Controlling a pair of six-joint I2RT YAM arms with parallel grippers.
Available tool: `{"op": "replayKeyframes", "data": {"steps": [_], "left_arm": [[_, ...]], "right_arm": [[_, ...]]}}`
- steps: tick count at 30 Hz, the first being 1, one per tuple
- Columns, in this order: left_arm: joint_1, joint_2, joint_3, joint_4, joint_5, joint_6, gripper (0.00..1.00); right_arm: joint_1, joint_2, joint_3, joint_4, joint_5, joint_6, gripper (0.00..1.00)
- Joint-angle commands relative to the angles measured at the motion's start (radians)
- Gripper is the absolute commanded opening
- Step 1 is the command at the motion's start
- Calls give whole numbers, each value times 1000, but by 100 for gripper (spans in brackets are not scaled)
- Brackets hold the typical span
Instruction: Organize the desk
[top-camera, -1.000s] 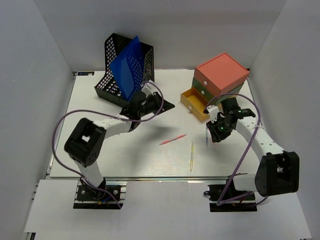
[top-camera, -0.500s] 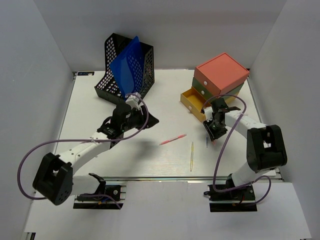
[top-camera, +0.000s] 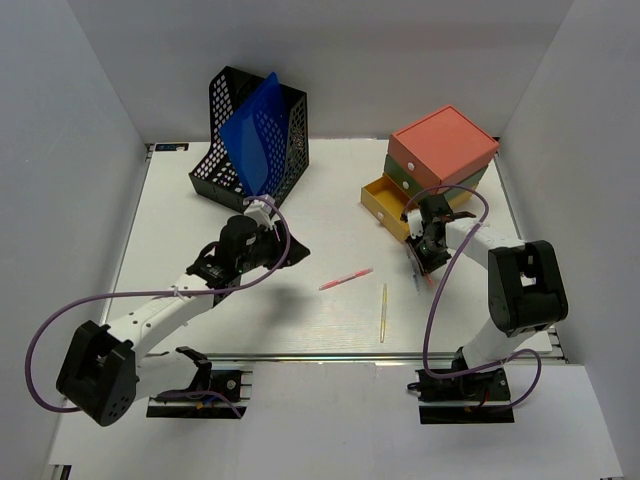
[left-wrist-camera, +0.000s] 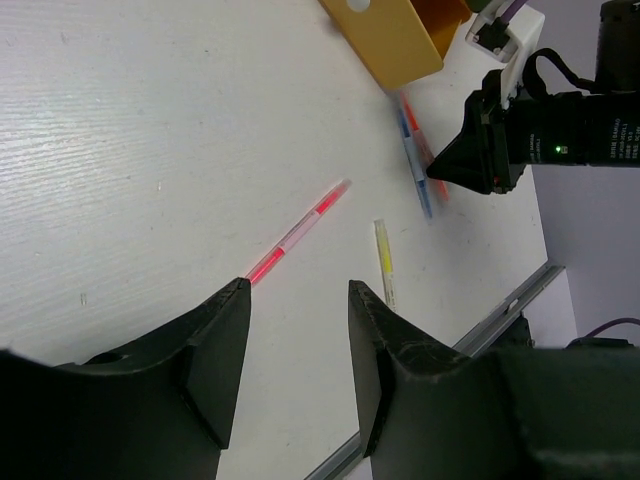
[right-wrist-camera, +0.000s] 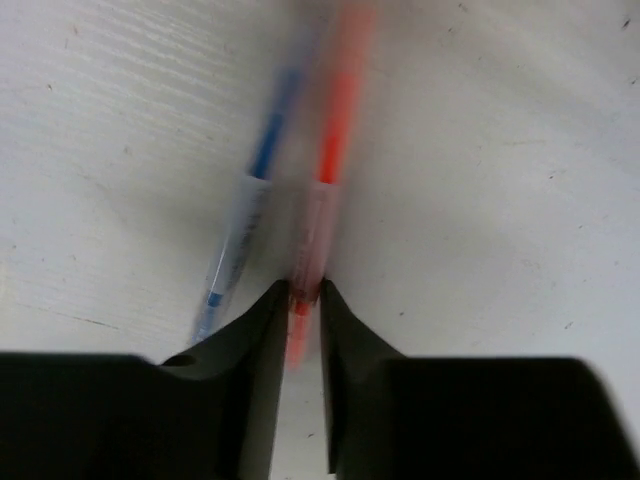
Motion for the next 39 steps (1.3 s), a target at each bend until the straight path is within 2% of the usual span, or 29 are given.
{"op": "replayKeyframes", "data": {"steps": [1,2,3,5,8,14,16,17,20,24,27,32,35,39], "left_arm": [[-5,-25,-9,-8,-7,15,54],[-5,-23,-12,-3,-2,15,54],[-5,-22,-15,-3,8,18,54],[-5,-20,-20,29,16,26,54],[-5,-14,-19,29,28,35,55],[-14,17,3,11,73,84,57],[-14,35,12,-32,99,106,58],[-14,53,24,-43,107,126,59],[-14,102,49,-67,139,162,60],[-32,177,93,-115,139,199,60],[-52,231,133,-130,139,218,60],[-86,274,179,-147,115,256,60],[-97,294,190,-162,98,272,60],[-117,297,172,-146,78,270,61]], "right_arm": [[2,20,-9,44,13,10,21],[2,19,-15,44,13,10,14],[0,18,-15,46,13,8,14],[-4,14,-25,46,13,7,5],[-6,-1,-32,46,29,7,0],[-4,-98,-17,11,23,-44,0],[-7,-158,3,-30,-37,-120,0],[-4,-176,15,-61,-139,-157,0],[5,-231,73,-174,-280,-304,0],[25,-271,141,-242,-353,-442,0],[39,-244,240,-229,-336,-415,0],[39,-69,530,-213,-197,-286,0],[42,32,654,-212,-131,-269,0],[42,135,728,-209,-97,-265,0]]}}
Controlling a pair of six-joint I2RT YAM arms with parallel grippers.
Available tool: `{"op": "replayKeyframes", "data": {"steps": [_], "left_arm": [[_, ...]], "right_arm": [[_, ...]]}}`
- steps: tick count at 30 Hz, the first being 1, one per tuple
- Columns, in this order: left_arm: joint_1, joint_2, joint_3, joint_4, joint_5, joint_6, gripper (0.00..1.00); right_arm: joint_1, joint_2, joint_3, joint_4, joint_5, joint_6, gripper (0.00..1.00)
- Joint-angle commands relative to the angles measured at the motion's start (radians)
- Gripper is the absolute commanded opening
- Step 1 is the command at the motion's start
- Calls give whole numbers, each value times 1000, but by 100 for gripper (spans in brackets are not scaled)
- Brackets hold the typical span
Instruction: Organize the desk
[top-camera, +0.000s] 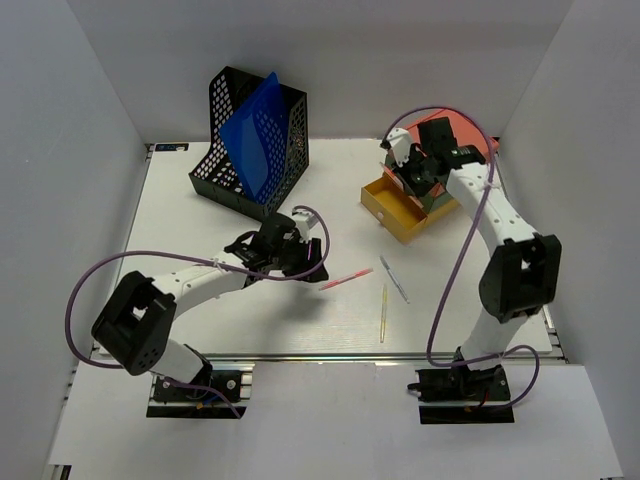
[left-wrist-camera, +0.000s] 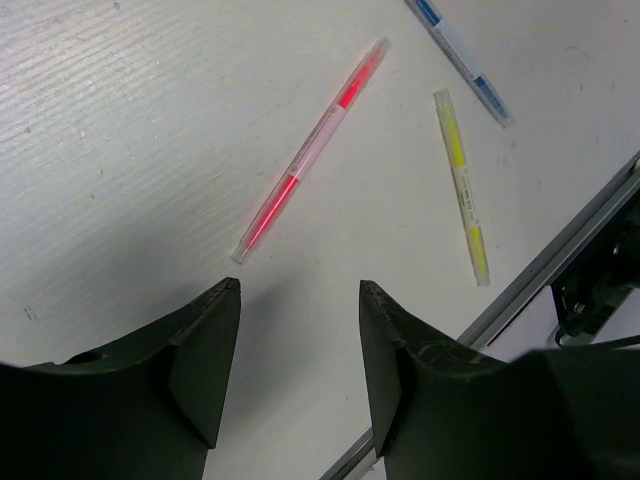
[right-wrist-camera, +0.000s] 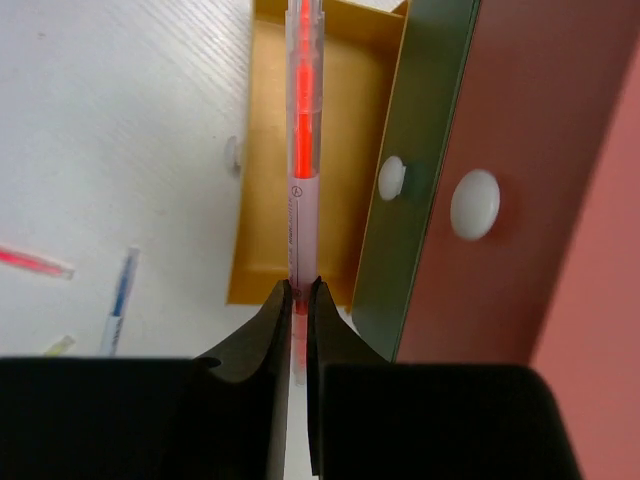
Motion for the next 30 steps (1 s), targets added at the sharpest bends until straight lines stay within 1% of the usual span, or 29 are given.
{"op": "replayKeyframes", "data": {"steps": [1,6,8,9,10,12,13,15,16,18,21,23,24,25,27,28,29,30], "left_arm": [[-21,-6,11,3,-31,23,61],[-41,20,37,-23,-59,52,61],[-50,37,51,-35,-60,63,61],[-51,43,65,-39,-63,72,61],[-51,49,72,-42,-66,77,62],[-60,68,94,-49,-71,89,62],[-60,74,101,-52,-76,104,62],[-70,89,118,-54,-85,126,64],[-70,94,125,-54,-91,150,64],[-80,111,144,-59,-99,197,64],[-80,129,169,-69,-90,263,65],[-80,151,197,-78,-51,305,65],[-80,164,207,-80,-37,346,65],[-80,169,213,-75,-24,363,65],[-89,183,223,-69,39,424,65],[-89,196,227,-56,56,458,65],[-89,203,227,-48,67,477,65],[-89,210,229,-40,88,507,65]], "right_arm": [[2,72,62,-17,54,31,0],[2,130,77,-17,37,54,0],[1,145,80,-6,48,64,2],[1,158,85,0,51,67,7],[1,165,86,3,57,71,9],[1,181,95,-9,50,73,17],[2,184,102,-16,42,73,28],[1,178,95,-20,34,71,33],[-2,175,85,-20,31,71,38],[-2,158,77,-19,23,68,42],[-1,132,77,-42,-7,70,43],[-7,94,86,-78,-87,73,42],[-8,75,80,-107,-177,70,39],[-13,54,51,-121,-229,56,37],[-18,-41,-7,-129,-337,27,26],[-21,-75,-47,-105,-428,25,22],[-19,-148,-131,-83,-469,24,19],[-22,-192,-177,-65,-533,19,15]]}}
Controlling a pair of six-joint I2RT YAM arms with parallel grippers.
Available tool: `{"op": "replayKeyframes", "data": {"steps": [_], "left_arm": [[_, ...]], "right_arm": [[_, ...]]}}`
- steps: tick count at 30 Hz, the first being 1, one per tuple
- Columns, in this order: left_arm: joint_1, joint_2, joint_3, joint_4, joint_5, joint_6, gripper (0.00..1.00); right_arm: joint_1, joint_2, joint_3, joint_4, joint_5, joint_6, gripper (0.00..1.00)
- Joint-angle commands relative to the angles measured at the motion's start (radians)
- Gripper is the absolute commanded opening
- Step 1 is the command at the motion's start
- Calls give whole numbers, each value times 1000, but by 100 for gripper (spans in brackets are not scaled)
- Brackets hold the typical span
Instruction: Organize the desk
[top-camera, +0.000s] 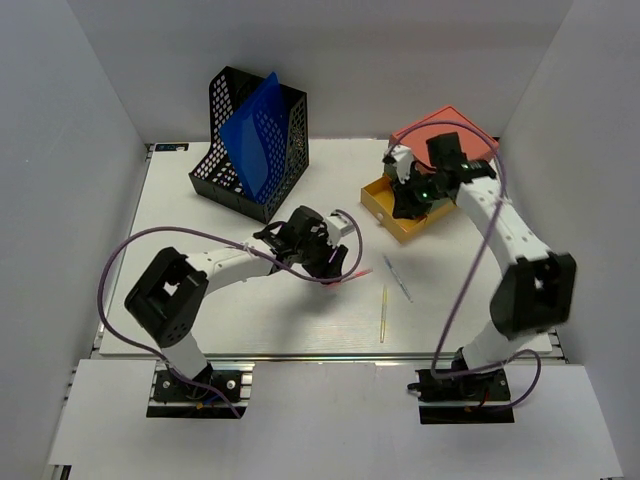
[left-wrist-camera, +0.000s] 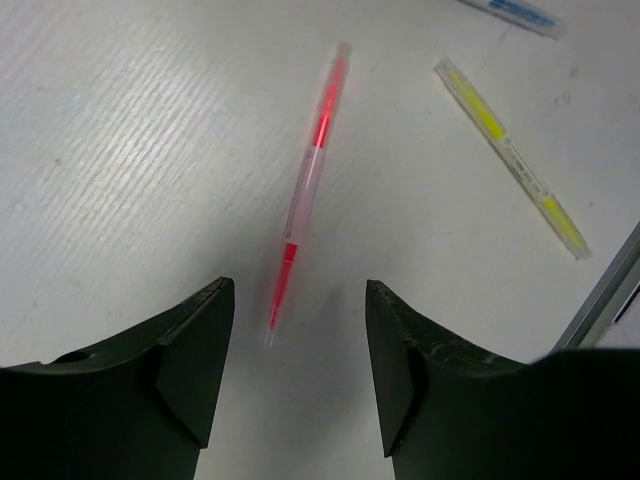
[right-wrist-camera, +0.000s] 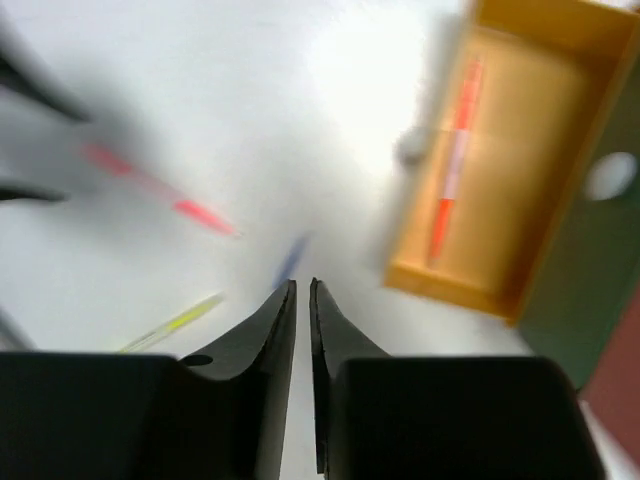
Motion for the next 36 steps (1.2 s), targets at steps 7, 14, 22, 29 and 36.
{"op": "replayKeyframes", "data": {"steps": [7,14,22,29,36], "left_arm": [[-38,113,106,-6,105,231,64],[-81,222,201,-51,11,277,62],[-124,274,225,-94,-181,295,56],[-155,290,174,-97,-276,280,34],[-166,297,177,-108,-359,194,10]], "right_arm": [[-19,-352,-270,66,-299,-18,32],[-47,-431,-280,43,-284,-1,38],[-79,-464,-274,42,-299,16,38],[-110,-477,-252,55,-322,34,38],[-135,-521,-272,104,-290,65,38]]}}
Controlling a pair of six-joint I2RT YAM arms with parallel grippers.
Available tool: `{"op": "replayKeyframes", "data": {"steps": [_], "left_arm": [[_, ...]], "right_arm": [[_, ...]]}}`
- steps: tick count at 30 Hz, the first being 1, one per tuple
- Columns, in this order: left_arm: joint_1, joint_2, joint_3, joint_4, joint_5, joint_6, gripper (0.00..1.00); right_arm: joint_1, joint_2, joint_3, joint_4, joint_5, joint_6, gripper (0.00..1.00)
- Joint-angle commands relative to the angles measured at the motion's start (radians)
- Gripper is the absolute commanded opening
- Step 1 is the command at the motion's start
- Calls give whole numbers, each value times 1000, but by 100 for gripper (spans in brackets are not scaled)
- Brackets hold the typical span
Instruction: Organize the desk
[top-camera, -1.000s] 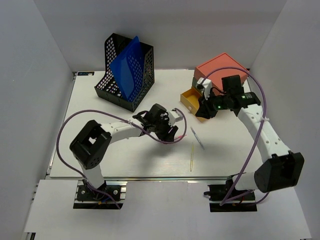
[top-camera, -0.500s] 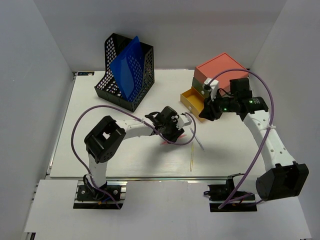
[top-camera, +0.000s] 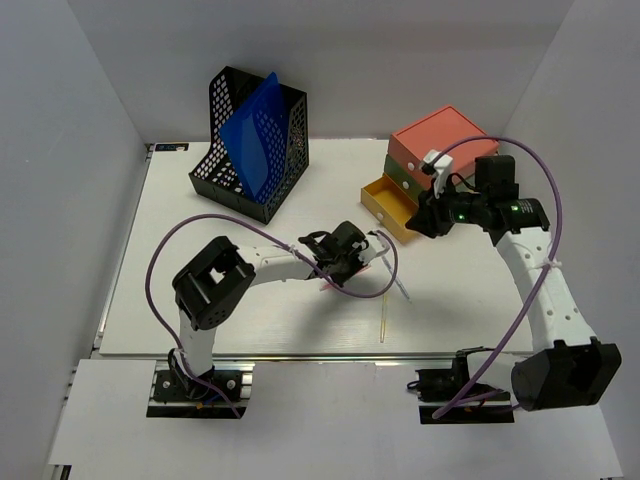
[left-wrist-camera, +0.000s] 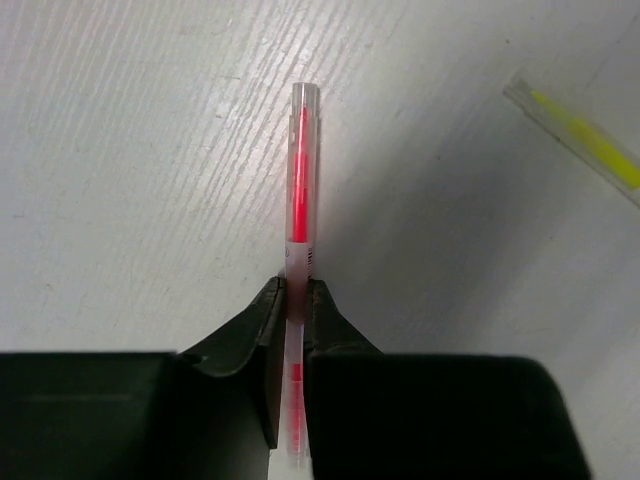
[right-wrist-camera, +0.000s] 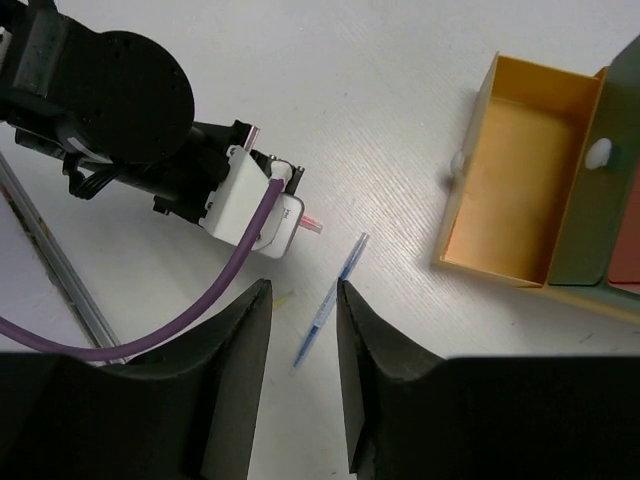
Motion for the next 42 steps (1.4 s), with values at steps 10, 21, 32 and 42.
{"op": "replayKeyframes", "data": {"steps": [10,21,32,42], "left_arm": [[34,-2,260,-116,103,-311,0],[84,-8,358,60,85,-913,0],[93,87,432,214,-195,-1505,0],[111,305,610,240,-198,-1677,0]], "right_arm": [[-55,-104,-33,154,188,217,0],[-88,-222,-122,246,272,274,0],[-98,-261,-129,245,262,304,0],[-105,-307,-158,242,279,304,0]]}}
